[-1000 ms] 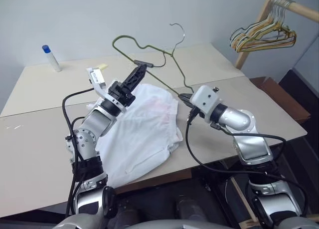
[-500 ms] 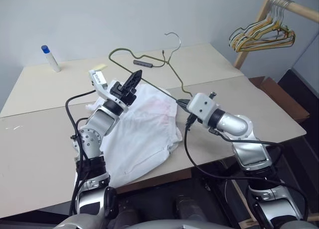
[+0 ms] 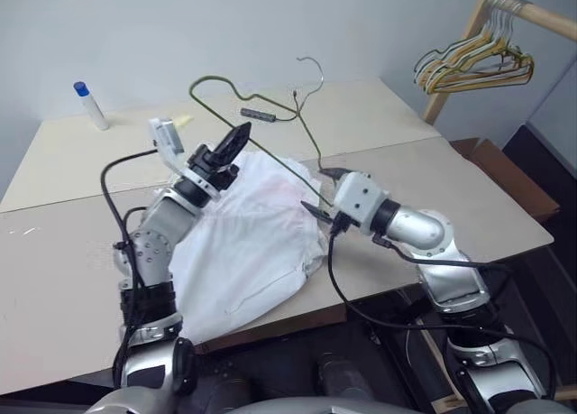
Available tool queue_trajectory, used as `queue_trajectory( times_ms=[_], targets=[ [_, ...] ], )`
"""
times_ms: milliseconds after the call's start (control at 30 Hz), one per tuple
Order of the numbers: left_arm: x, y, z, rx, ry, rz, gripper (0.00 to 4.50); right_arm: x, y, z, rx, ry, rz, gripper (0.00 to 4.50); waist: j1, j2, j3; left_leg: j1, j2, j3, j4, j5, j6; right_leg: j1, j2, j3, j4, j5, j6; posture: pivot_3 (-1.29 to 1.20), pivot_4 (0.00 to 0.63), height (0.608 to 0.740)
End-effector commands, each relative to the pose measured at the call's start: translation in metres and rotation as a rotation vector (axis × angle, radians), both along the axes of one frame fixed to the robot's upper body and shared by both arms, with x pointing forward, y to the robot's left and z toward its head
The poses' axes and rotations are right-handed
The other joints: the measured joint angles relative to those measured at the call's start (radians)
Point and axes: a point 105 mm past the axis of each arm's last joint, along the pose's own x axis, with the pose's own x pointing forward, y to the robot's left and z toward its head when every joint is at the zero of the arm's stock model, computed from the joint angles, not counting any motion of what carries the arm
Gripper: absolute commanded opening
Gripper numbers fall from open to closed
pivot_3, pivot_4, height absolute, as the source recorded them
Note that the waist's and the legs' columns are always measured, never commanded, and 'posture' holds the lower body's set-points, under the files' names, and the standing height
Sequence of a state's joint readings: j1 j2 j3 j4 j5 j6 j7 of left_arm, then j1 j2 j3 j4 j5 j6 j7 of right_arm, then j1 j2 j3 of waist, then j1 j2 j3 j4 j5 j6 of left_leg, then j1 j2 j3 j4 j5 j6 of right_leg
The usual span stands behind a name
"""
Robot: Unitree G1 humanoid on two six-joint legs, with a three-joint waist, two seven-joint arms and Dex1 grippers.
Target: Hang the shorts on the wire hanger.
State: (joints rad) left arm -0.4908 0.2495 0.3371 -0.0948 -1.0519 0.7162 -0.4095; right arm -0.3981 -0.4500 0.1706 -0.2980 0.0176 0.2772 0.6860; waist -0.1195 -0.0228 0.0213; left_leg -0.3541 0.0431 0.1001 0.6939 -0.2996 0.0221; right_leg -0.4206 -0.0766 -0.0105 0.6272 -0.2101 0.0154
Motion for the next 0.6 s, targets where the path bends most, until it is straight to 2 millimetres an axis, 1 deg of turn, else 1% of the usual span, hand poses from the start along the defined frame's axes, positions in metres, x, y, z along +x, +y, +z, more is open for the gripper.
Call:
queue_trajectory(
  times_ms=[33, 67, 100, 167, 300, 400, 500, 600],
  targets=[
    [-0.007, 0.016, 0.025, 0.06, -0.15, -0.025, 0.0, -0.011, -0.021, 0.021, 0.082, 0.12, 0.087, 4.19, 0.003, 0.0, 0.0, 0.0, 0.0, 0.0, 0.0, 0.0, 0.0, 0.0, 0.0, 0.0, 0.0, 0.0, 0.0, -0.07, 0.0, 0.74],
    [-0.009, 0.021, 0.027, 0.105, -0.179, -0.04, 0.0, -0.015, -0.028, 0.021, 0.098, 0.219, 0.132, 4.19, 0.005, -0.001, 0.0, 0.0, 0.0, 0.0, 0.0, 0.0, 0.001, 0.001, 0.0, 0.0, -0.001, 0.0, 0.0, -0.07, 0.0, 0.74],
    [-0.016, 0.029, 0.031, 0.117, -0.214, -0.082, 0.0, -0.021, -0.035, 0.021, 0.134, 0.353, 0.197, 4.19, 0.007, -0.001, 0.001, 0.0, 0.0, 0.0, 0.0, 0.0, 0.001, 0.001, 0.0, 0.0, -0.001, 0.0, 0.0, -0.07, 0.0, 0.74],
    [-0.026, 0.04, 0.038, 0.116, -0.259, -0.148, 0.0, -0.029, -0.043, 0.024, 0.18, 0.531, 0.285, 4.19, 0.01, -0.001, 0.001, 0.0, 0.0, 0.0, 0.0, -0.001, 0.001, 0.0, 0.0, -0.001, -0.001, 0.0, 0.0, -0.07, 0.0, 0.74],
    [-0.056, 0.056, 0.051, 0.073, -0.369, -0.345, 0.0, -0.032, -0.049, 0.016, 0.201, 0.79, 0.38, 4.19, 0.011, -0.002, 0.002, 0.0, 0.002, 0.001, 0.0, -0.001, 0.002, -0.001, 0.0, -0.001, -0.001, 0.0, -0.001, -0.06, 0.0, 0.74],
    [-0.066, 0.066, 0.056, 0.059, -0.409, -0.419, 0.0, -0.034, -0.042, 0.012, 0.208, 0.909, 0.458, 4.19, 0.014, -0.002, 0.002, 0.0, 0.002, 0.001, -0.001, -0.001, 0.002, -0.001, 0.001, -0.001, -0.001, -0.001, -0.001, -0.05, 0.0, 0.74],
    [-0.068, 0.069, 0.059, 0.048, -0.427, -0.429, 0.0, -0.028, -0.029, 0.006, 0.183, 0.941, 0.464, 4.19, 0.021, -0.002, 0.002, 0.0, 0.002, 0.001, 0.0, -0.001, 0.002, -0.001, 0.0, -0.001, -0.001, -0.001, 0.0, -0.05, 0.0, 0.74],
    [-0.065, 0.068, 0.058, 0.05, -0.43, -0.424, 0.0, -0.026, -0.009, 0.008, 0.172, 0.957, 0.502, 4.19, 0.025, -0.002, 0.002, -0.001, 0.002, 0.001, 0.0, -0.001, 0.002, -0.001, 0.0, -0.001, -0.001, 0.0, 0.0, -0.05, 0.0, 0.74]
  ],
)
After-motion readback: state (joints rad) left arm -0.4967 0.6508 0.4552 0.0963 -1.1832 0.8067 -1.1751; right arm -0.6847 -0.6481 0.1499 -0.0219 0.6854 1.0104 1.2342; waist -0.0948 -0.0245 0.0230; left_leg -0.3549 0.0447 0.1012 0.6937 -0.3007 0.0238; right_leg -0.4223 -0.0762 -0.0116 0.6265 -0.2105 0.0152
